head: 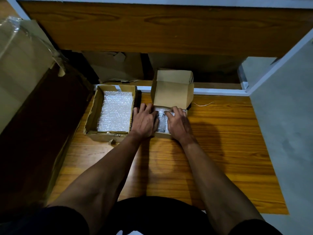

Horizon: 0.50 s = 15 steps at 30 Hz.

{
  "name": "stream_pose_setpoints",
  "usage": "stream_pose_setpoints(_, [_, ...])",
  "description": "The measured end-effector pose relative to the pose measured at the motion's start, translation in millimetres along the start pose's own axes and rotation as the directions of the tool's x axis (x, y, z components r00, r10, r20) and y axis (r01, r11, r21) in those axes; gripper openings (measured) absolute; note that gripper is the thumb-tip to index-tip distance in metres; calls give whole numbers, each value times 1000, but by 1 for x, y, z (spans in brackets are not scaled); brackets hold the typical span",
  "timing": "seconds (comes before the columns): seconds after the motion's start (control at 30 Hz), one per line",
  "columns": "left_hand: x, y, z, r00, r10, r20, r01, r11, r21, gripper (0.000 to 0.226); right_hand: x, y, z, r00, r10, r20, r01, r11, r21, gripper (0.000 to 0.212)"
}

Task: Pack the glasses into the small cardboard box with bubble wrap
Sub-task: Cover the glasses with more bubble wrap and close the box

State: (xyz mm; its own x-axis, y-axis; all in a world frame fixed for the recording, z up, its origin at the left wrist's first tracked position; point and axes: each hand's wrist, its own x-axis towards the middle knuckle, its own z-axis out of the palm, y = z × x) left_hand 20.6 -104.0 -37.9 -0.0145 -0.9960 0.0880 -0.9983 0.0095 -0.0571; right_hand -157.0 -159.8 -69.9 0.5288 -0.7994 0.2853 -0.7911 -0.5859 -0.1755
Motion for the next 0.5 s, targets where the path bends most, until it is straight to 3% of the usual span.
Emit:
stream_pose_setpoints(0.23, [-4,9,7,981,-157,113,173,972,-159,53,-1,-4,-7,995,31,90,-27,999,-44,42])
stream_pose_setpoints(0.37, [-1,6,6,978,-137,156,160,977,-143,48,-1,-2,-9,993,44,106,-43,999,-13,62])
stream_pose_setpoints(0.5, [-2,3,5,979,-117,169,142,979,-145,48,0,3,-13,989,42,145,-44,999,10,68])
